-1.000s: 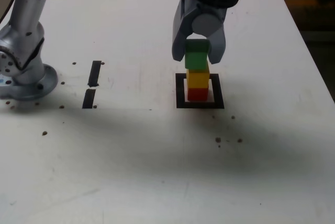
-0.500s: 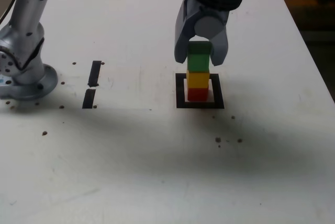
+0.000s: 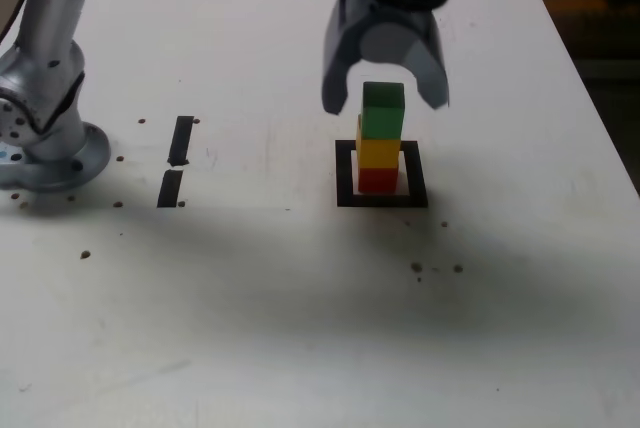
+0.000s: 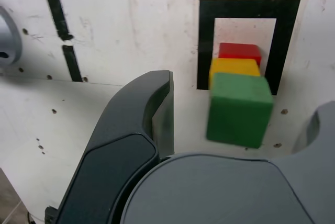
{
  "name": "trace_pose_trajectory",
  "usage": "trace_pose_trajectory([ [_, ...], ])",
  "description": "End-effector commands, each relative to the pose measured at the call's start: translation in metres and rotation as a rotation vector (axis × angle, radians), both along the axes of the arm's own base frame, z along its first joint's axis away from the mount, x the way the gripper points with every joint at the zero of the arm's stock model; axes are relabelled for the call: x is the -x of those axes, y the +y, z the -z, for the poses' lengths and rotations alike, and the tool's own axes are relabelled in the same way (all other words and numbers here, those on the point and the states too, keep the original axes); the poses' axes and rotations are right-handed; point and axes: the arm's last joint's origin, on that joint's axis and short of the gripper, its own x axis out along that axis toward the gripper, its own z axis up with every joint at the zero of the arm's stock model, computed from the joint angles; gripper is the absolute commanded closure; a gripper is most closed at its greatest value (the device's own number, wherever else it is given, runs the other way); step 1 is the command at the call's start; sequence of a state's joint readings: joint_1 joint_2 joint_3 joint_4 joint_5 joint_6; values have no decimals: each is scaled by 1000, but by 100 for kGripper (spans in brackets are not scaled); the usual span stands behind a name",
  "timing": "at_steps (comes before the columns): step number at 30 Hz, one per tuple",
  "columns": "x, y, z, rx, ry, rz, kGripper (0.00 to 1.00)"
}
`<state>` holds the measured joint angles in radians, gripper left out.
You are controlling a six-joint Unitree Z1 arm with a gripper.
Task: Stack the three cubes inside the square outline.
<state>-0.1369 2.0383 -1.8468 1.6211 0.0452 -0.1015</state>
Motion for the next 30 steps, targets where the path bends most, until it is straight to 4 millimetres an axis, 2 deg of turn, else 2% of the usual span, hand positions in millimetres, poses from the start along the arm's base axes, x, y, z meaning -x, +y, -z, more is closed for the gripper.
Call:
trace_pose_trajectory([
  [1,25,6,-25,-7,-46,-5,0],
  [6,98,30,-69,-20,-153,-20,0],
  [8,127,39,-75,-18,-171,-21,0],
  [10,150,44,-74,-16,-163,-18,0],
  [13,173,48,-58,-15,-112,-14,0],
  [17,191,48,-18,-16,-31,-22,0],
  [23,199,49,32,-22,5,-21,0],
  [30,210,49,67,-4,35,-29,0],
])
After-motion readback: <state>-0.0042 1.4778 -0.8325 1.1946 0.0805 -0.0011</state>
